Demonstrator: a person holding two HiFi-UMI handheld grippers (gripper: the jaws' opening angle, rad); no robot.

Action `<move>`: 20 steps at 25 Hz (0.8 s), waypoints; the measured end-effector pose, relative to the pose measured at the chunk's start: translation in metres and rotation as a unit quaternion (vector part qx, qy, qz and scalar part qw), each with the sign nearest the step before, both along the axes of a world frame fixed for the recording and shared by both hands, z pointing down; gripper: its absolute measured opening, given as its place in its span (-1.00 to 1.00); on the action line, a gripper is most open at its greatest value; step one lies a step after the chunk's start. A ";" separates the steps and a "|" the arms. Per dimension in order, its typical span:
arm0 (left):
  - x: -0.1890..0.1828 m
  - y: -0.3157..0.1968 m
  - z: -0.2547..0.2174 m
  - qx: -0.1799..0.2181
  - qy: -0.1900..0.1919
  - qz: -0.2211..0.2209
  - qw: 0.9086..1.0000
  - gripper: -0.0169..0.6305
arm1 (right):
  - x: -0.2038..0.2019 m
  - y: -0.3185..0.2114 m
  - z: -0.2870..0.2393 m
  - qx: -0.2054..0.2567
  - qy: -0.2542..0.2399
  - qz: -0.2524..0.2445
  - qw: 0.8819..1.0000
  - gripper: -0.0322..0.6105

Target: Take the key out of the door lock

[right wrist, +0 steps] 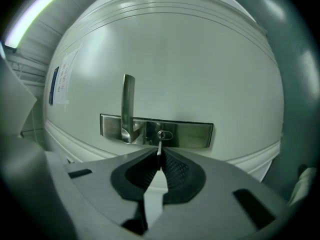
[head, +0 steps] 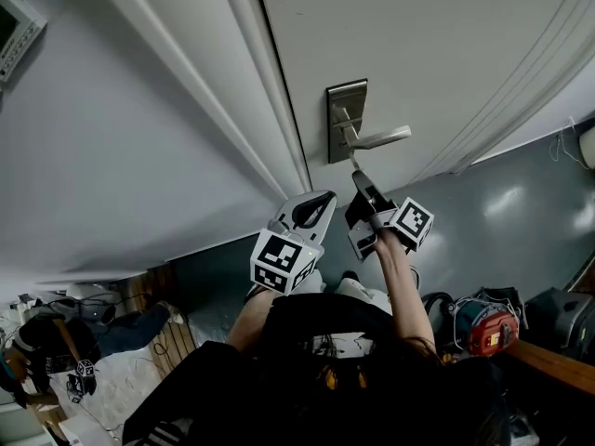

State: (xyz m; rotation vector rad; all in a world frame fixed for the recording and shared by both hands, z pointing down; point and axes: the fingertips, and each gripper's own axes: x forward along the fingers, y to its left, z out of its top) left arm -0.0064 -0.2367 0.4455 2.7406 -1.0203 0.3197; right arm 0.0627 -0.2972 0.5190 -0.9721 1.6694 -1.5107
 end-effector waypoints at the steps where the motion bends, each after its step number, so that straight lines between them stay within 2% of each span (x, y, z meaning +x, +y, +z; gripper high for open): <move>1: 0.001 0.002 0.000 0.000 -0.001 -0.002 1.000 -0.92 | 0.001 0.003 -0.001 0.001 0.000 -0.003 1.000 -0.84; 17: 0.031 0.034 0.007 -0.004 -0.004 -0.067 0.998 -0.92 | 0.044 0.058 -0.015 0.029 0.058 -0.066 0.996 -0.84; 20: 0.037 0.044 0.011 -0.008 -0.006 -0.080 0.997 -0.92 | 0.050 0.067 -0.012 0.028 0.056 -0.079 0.995 -0.84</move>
